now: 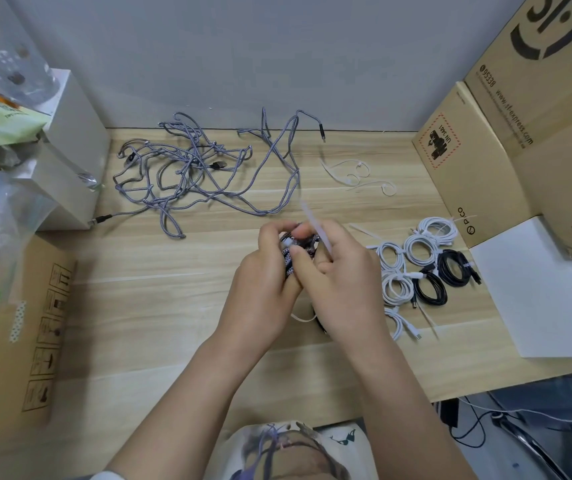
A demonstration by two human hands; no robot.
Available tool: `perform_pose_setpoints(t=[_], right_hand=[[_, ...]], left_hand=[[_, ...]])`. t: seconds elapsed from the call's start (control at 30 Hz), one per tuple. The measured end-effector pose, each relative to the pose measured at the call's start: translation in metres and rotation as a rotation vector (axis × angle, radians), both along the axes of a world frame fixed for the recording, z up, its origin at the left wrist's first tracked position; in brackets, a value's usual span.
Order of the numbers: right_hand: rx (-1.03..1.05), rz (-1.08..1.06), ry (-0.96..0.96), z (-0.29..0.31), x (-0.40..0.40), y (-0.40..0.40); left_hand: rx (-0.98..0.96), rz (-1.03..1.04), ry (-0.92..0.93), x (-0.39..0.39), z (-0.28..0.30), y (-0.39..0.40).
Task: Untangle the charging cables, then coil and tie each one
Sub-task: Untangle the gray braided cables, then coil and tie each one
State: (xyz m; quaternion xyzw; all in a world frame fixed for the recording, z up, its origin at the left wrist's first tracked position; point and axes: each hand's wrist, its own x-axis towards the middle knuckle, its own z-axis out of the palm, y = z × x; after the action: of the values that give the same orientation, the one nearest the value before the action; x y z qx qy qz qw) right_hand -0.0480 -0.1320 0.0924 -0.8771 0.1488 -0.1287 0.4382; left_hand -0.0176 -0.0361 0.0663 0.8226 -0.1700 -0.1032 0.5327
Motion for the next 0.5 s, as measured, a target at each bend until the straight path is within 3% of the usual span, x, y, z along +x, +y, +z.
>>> perform_pose_setpoints(t=[0.2, 0.33, 0.5], right_hand=[[-0.357, 0.008, 0.105, 0.001, 0.004, 0.005], [-0.351, 0.057, 0.26, 0.007, 0.006, -0.001], [-0.336, 0.061, 0.105, 0.004, 0.001, 0.0]], left_hand=[[0.166, -0.043, -0.151, -0.002, -0.001, 0.0], [0.247, -0.061, -0.177, -0.007, -0.002, -0.004], [0.097, -0.108, -0.017, -0.003, 0.001, -0.001]])
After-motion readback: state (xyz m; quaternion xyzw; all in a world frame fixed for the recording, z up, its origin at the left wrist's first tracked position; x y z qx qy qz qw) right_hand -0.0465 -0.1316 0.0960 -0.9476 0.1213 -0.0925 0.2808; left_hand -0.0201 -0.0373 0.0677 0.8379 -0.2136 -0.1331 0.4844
